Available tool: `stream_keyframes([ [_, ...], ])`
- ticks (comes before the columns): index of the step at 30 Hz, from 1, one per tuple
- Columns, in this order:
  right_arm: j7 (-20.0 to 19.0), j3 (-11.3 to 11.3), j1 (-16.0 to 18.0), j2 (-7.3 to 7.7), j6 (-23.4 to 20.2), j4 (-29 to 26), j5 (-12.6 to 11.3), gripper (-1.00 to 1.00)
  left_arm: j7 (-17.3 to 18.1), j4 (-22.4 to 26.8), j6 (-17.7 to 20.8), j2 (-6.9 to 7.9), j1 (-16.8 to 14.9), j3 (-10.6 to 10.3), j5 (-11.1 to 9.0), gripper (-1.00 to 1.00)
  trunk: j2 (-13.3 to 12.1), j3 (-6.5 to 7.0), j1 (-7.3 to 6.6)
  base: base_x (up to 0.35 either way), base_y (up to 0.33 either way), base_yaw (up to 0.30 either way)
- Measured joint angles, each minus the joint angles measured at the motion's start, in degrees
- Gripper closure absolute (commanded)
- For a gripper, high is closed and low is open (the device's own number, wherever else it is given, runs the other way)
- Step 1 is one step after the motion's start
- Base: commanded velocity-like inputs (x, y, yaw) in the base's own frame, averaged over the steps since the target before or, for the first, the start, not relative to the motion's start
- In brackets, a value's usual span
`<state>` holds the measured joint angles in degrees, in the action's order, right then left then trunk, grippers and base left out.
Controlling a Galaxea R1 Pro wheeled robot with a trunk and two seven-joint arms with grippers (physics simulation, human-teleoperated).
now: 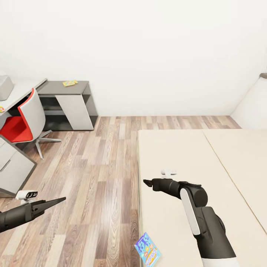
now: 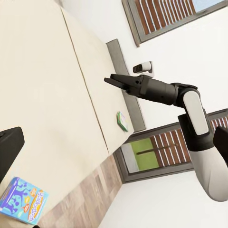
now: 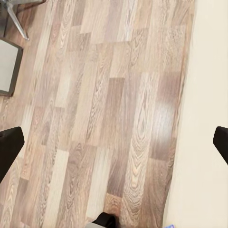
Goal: Put all the toys in the child's room - the three board games (two on the bed and one on the table), the two jigsaw puzzles on the table, and the tennis ball on the table - inside the toy box on the table in the child's room.
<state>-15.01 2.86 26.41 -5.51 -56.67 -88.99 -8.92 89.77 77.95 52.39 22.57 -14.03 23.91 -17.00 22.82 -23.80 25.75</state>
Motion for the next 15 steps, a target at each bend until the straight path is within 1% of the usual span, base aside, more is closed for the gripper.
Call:
stream_keyframes([
  [15, 0.00, 0.00, 0.00, 0.00, 0.00, 0.00, 0.00, -1.00, 0.00, 0.00, 0.00, 0.00, 0.00, 0.00, 0.00, -1.00, 0.00, 1.41, 0.00, 0.000, 0.000, 0.000],
])
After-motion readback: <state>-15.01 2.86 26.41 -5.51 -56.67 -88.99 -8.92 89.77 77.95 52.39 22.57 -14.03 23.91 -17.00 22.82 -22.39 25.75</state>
